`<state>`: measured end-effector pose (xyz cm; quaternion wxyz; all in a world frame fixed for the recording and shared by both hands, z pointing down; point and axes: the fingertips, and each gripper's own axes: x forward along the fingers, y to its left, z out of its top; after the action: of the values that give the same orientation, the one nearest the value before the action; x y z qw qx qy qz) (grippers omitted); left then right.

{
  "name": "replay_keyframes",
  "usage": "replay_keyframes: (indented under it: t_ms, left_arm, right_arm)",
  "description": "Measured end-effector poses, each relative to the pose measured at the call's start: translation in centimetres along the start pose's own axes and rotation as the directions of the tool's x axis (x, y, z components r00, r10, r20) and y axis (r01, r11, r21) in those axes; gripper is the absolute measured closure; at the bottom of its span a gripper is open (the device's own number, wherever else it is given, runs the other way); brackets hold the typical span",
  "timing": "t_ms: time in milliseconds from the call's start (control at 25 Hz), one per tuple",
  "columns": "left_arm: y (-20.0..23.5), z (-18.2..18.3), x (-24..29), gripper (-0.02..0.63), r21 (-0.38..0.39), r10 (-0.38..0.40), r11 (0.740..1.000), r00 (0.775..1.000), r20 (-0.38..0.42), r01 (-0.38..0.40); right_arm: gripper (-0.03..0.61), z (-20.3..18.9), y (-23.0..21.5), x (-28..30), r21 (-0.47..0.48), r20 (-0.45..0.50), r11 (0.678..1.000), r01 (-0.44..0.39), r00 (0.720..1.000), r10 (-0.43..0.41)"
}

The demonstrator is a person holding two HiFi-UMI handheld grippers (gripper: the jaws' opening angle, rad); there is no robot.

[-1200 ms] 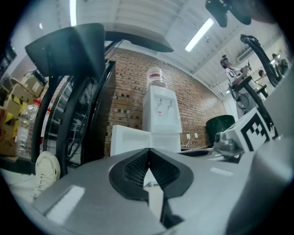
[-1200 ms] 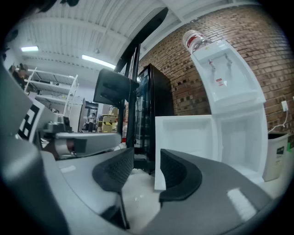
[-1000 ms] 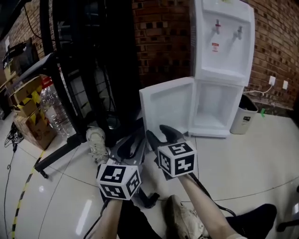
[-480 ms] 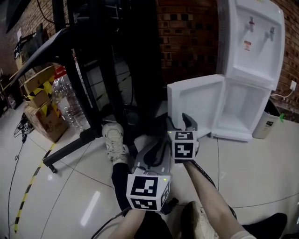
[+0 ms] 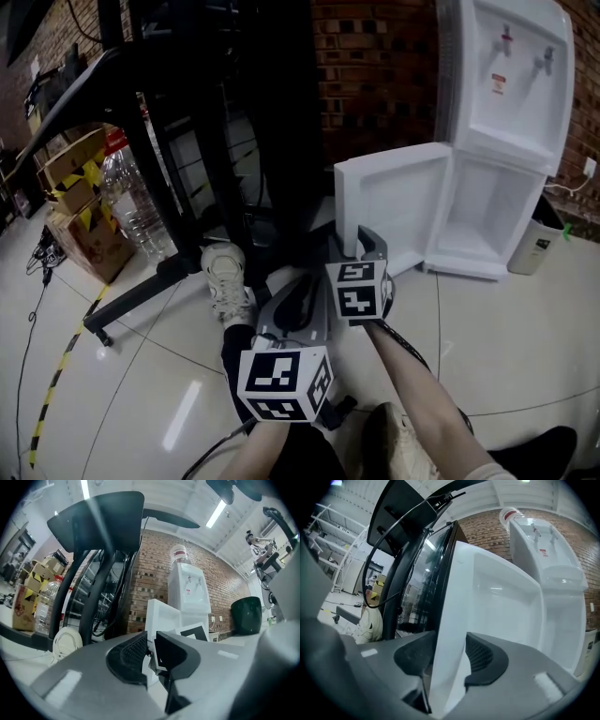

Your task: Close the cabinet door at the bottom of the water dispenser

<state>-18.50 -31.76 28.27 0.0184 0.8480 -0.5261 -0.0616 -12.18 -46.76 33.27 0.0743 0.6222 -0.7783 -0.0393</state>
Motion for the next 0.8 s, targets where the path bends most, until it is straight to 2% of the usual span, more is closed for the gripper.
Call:
replay_keyframes:
  t_ms: [200, 360, 560, 800]
  left_arm:
    - [0.4, -0.4, 0.0, 0.541, -0.014, 0.021, 1.000, 1.000, -0.012, -0.021]
    - [0.2, -0.9, 0.0, 0.555, -0.075, 0.021, 0.997, 0.999, -0.026, -0.023]
    - [-1.9, -1.8, 0.6, 0.554, -0.015, -0.018, 1.000, 0.998, -0.062, 0.017]
    - [-3.0, -1.3, 0.9, 0.555, -0.048, 0.010, 0.999, 0.998, -0.059, -0.013]
  right_arm:
    - [0.390, -0.1, -0.2, -1.4, -0.008, -0.015, 1.000, 0.001, 1.000, -0.001]
    - [0.389, -0.4, -0.5, -3.3, 0.005, -0.039, 1.000, -0.007, 0.999, 0.007]
    - [0.380, -1.0, -1.5, -6.5, 0.022, -0.064, 1.000, -0.012, 0.998, 0.013]
    - [0.370, -1.9, -3.4, -10.6, 0.055, -0.095, 0.998, 0.001, 0.995, 0.004]
